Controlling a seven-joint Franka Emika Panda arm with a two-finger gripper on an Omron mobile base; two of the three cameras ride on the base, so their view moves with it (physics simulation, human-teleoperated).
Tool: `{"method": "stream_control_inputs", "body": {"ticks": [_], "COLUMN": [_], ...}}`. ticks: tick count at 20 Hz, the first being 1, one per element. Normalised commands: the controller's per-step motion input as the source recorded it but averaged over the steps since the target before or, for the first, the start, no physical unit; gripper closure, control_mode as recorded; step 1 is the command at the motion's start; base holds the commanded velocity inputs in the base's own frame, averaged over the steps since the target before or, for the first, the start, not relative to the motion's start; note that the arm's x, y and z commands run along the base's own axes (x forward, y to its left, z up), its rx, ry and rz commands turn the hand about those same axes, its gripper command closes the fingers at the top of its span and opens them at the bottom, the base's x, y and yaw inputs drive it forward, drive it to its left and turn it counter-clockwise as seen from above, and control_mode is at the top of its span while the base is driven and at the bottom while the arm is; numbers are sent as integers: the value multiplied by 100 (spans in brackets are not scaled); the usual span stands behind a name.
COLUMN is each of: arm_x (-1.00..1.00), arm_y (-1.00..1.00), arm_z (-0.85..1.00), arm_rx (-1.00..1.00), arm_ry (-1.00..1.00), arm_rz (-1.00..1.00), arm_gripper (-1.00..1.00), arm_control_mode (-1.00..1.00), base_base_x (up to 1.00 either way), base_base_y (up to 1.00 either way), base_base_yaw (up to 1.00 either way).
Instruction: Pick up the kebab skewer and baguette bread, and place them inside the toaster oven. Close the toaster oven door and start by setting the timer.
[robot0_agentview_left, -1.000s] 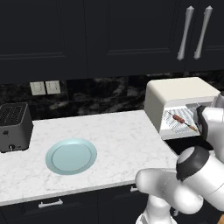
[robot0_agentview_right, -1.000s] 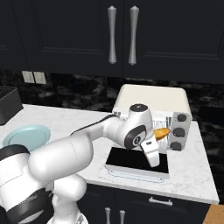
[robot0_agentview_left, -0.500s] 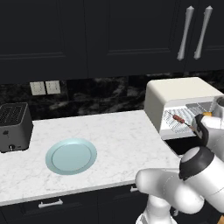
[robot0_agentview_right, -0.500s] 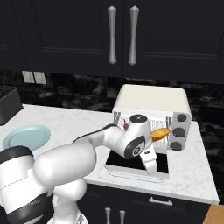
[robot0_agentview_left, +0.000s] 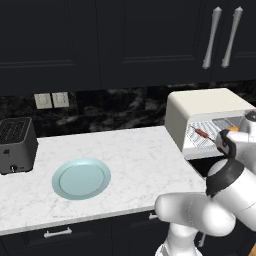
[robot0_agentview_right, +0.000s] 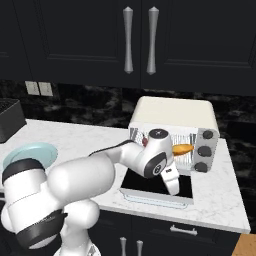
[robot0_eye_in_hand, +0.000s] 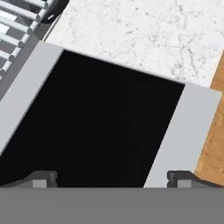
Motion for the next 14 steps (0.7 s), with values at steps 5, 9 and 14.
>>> {"method": "stream_control_inputs", "body": {"ticks": [5,9,14], "arm_x": [8,9,24], "arm_y": [0,3,10], "arm_z": [-13,-10,0], "arm_rx": [3,7,2], "arm_ry": [0,0,0], "arm_rz": [0,0,0], "arm_gripper": [-100,-100,-100], "arm_control_mode": [-100,-100,-100], "base_base_x": [0,0,0], "base_base_y": [0,0,0], "base_base_yaw": [0,0,0]}}
